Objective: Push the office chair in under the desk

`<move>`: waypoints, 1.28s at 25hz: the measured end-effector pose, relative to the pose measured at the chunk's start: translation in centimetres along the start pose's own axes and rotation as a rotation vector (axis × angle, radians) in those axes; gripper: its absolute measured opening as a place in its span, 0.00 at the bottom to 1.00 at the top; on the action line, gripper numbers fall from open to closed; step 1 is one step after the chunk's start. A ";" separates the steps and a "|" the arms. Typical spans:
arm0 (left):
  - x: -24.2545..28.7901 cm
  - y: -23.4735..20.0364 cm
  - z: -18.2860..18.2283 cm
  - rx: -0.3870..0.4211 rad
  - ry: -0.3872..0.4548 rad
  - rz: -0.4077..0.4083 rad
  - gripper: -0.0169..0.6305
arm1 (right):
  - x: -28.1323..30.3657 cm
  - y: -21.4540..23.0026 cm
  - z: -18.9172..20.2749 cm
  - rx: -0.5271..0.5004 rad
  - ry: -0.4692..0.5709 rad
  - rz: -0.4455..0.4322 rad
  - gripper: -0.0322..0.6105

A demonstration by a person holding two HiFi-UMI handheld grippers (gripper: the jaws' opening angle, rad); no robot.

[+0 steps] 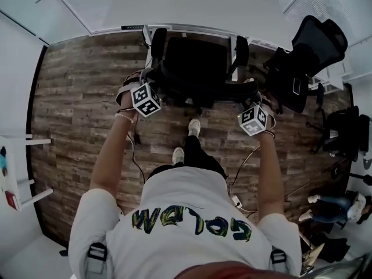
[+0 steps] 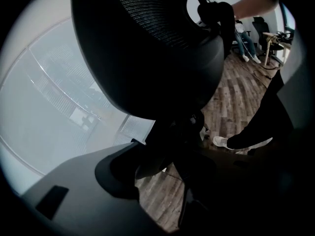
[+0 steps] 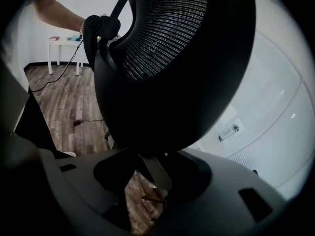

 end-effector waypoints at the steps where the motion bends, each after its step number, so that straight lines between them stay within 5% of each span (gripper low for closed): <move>1: 0.5 -0.4 -0.3 0.002 0.000 -0.002 0.36 | 0.5 0.5 0.1 0.000 0.002 0.001 0.35; 32: 14.7 -12.3 -9.3 -0.035 -0.029 -0.026 0.36 | 14.6 16.7 2.1 -0.033 0.051 -0.009 0.35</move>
Point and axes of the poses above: the fingertips, and each gripper's own axes: x forward along the fingers, y to its right, z out of its underside, the point moved 4 cm from there along -x, backward along the fingers, and after that the axes turned 14 degrees about -x, right-handed, at the moved point
